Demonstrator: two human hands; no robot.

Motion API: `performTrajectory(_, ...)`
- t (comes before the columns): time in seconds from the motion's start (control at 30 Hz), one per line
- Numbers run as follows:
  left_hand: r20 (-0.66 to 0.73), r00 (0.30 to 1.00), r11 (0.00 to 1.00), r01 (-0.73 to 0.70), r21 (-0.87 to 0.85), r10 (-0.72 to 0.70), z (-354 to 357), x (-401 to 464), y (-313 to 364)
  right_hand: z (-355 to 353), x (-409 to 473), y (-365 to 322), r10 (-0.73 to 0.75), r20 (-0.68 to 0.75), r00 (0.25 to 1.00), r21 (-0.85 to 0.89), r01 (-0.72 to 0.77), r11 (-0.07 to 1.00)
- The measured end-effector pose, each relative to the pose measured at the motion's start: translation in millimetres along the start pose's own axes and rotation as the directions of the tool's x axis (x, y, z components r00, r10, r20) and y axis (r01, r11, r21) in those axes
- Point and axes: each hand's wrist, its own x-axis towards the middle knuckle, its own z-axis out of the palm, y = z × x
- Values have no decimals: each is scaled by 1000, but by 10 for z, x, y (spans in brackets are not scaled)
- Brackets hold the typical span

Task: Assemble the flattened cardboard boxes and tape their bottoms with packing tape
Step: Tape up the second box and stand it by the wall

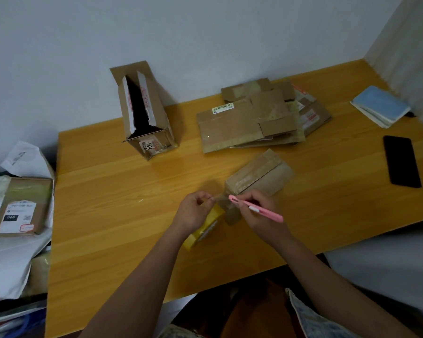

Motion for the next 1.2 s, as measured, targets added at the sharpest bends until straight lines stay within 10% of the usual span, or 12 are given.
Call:
performTrajectory(0.3,-5,1000,998,31,54,-31,-107,-15,13,-17,23,53,-180,164,970,-284,221,933)
performTrajectory(0.53,-51,997,993,51,-105,-57,-444,-305,-104,1,72,-112,68,66,996,51,-71,996)
performTrajectory(1.2,23,1000,987,4,-163,0,-950,-924,-726,1062,172,-475,242,114,964,45,-248,968)
